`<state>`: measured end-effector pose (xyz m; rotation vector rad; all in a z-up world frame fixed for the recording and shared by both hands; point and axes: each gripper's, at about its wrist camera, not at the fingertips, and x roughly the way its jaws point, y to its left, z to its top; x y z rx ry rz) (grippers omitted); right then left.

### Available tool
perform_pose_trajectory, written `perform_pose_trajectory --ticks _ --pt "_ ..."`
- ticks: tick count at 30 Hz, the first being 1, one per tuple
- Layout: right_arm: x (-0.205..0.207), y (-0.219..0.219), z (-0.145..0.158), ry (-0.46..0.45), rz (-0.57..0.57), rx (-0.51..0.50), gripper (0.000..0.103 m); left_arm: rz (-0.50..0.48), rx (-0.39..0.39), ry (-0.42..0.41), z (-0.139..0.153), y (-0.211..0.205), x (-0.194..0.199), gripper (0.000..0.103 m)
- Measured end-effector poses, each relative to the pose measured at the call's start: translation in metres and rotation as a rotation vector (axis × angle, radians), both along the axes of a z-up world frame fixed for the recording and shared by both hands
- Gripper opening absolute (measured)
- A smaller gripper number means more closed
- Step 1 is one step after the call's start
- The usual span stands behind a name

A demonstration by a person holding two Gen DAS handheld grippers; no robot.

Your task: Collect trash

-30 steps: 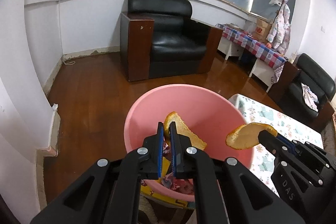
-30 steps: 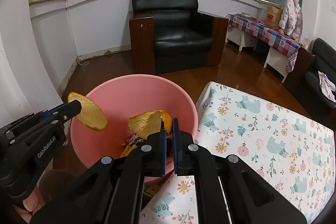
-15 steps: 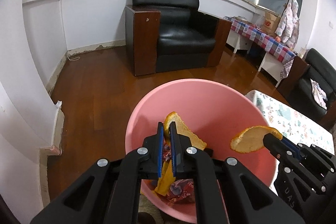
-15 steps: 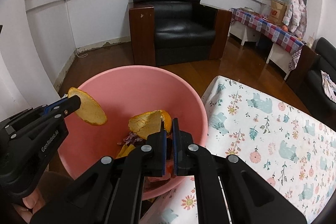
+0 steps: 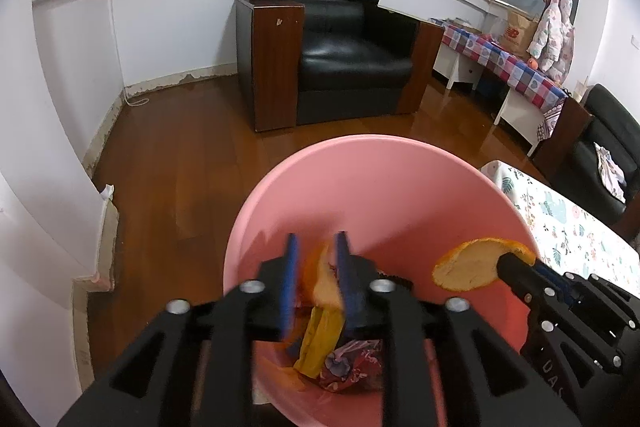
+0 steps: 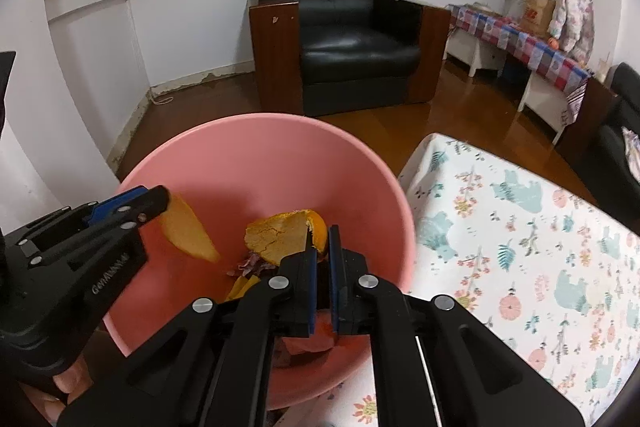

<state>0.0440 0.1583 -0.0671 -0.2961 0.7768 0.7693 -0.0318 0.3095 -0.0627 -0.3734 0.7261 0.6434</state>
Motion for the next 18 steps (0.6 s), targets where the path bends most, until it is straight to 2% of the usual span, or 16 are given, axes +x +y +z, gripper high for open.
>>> perform_pose_trajectory --ticks 3,7,9,11,13,18 --pt "0.002 0.001 -0.003 0.036 0.012 0.007 0.006 -0.004 0.003 -0.015 0.002 0.0 -0.002 0.04" --pt "0.002 0.0 -0.004 0.064 0.018 0.018 0.007 -0.01 0.004 -0.022 0.003 -0.002 -0.004 0.044" --pt "0.002 -0.002 -0.002 0.068 0.02 0.029 0.014 -0.015 0.003 -0.025 0.004 -0.004 -0.005 0.049" --pt "0.002 -0.005 0.001 0.069 0.025 0.049 0.029 -0.022 0.003 -0.031 0.006 -0.006 -0.006 0.049" --pt "0.001 -0.007 0.004 0.061 0.025 0.062 0.032 -0.026 0.0 -0.037 0.008 -0.008 -0.007 0.049" --pt "-0.001 -0.016 0.012 0.046 0.018 0.075 0.033 -0.037 0.009 -0.048 0.016 -0.014 -0.011 0.051"
